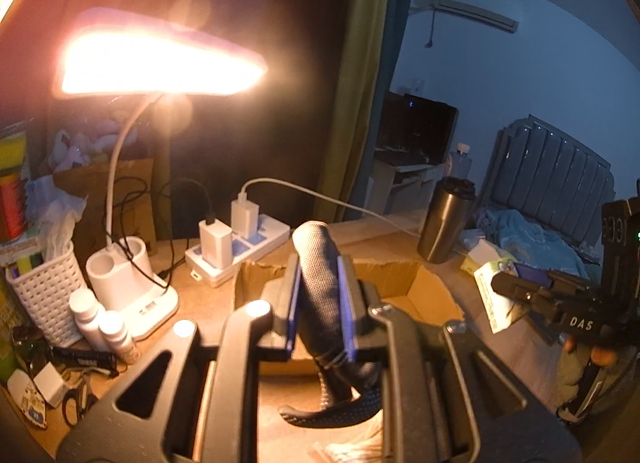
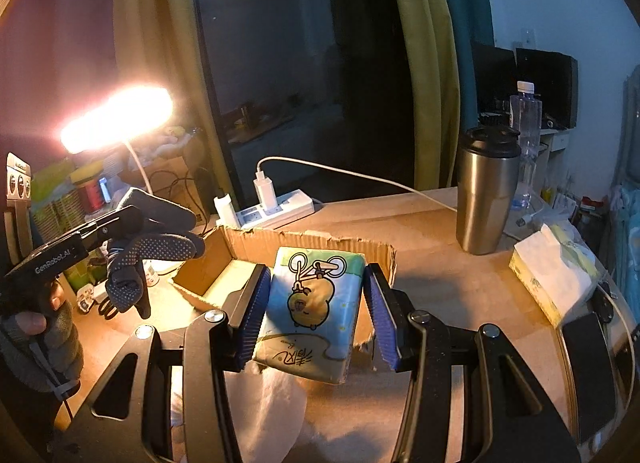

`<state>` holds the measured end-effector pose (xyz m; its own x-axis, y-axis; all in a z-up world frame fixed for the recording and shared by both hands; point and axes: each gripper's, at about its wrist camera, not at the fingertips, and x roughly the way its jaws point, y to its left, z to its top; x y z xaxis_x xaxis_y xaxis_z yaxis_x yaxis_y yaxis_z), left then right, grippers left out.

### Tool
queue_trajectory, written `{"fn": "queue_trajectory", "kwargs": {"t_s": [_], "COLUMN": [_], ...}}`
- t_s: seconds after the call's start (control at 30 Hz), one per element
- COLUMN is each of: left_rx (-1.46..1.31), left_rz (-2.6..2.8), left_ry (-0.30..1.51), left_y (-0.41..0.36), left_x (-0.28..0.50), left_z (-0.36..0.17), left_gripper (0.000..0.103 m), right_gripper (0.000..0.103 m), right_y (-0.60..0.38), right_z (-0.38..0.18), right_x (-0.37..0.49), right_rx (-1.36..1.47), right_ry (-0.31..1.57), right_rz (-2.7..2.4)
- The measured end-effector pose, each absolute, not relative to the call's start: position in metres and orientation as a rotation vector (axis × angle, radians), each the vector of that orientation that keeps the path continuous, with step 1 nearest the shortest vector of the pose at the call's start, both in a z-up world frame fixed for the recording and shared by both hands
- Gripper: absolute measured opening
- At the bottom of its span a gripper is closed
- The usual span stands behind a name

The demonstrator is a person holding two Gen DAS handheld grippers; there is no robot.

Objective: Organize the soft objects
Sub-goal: 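Carry the glove and juice carton with both tools down into the cardboard box, then open both tools to release the glove and carton inside the box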

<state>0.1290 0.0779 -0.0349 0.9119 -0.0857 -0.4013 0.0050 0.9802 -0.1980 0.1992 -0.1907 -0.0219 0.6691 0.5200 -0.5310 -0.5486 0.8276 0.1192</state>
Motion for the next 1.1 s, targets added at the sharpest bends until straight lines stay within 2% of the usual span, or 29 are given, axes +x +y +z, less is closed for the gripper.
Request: {"fn": "queue_trajectory", "kwargs": {"t_s": [0.87, 1.1], "left_rx": [-0.175, -0.138], "left_rz": [-0.014, -0.004], "left_ry": [0.546, 0.662], "left_y": [0.089, 0.079], "left_x": [0.214, 0.235], "left_z": [-0.1, -0.118], "left_gripper": [0.018, 0.024], "right_gripper": [0.051, 0.052], "right_y": [-0.164, -0.163], "right_z": [-0.08, -0.087], "right_x": [0.272, 0.276], "right_rx": [-0.061, -0.073], "right_ry": [0.7, 0.729], "right_rz": [0.591, 0.582]}}
